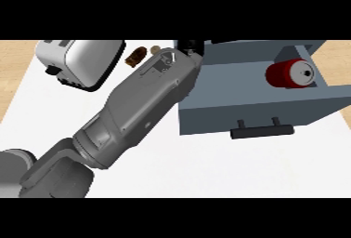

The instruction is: Pick up the can, place it into the drawer and close the drawer

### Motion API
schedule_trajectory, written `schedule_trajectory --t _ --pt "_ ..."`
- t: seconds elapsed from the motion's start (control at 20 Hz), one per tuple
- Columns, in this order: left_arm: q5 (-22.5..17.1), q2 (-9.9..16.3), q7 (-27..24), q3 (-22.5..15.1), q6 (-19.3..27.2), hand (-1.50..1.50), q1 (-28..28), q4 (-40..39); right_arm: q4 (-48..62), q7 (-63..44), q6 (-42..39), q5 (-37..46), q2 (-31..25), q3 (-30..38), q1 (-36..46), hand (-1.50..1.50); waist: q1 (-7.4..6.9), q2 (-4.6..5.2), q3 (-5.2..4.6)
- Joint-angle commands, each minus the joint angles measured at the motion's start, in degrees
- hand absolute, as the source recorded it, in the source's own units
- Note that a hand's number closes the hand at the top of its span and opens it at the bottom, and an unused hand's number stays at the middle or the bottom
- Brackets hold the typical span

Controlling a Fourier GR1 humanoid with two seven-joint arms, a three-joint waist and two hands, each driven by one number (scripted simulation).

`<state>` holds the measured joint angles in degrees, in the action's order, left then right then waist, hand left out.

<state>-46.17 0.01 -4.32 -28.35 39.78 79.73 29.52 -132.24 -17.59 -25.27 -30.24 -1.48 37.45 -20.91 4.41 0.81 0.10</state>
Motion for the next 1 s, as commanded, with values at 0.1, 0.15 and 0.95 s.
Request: schedule_trajectory --t 0.1,0.15,0.95 --pt "-3.0 0.0 0.2 -4.3 4.0 -1.5 2.0 -2.3 -1.0 -3.2 1.7 -1.6 -1.7 -0.6 2.0 -1.5 0.65 0.22 0.01" --pt "-3.6 0.0 -0.9 -3.6 3.9 -1.5 1.4 -3.4 0.4 -2.7 1.6 -3.6 -3.0 1.0 2.4 -1.5 1.02 0.32 0.02" --pt "-10.7 0.0 -7.8 -6.2 5.6 -1.5 0.4 -4.1 -1.7 5.2 -4.2 5.1 -3.6 1.9 3.3 -1.5 1.74 0.55 0.06"
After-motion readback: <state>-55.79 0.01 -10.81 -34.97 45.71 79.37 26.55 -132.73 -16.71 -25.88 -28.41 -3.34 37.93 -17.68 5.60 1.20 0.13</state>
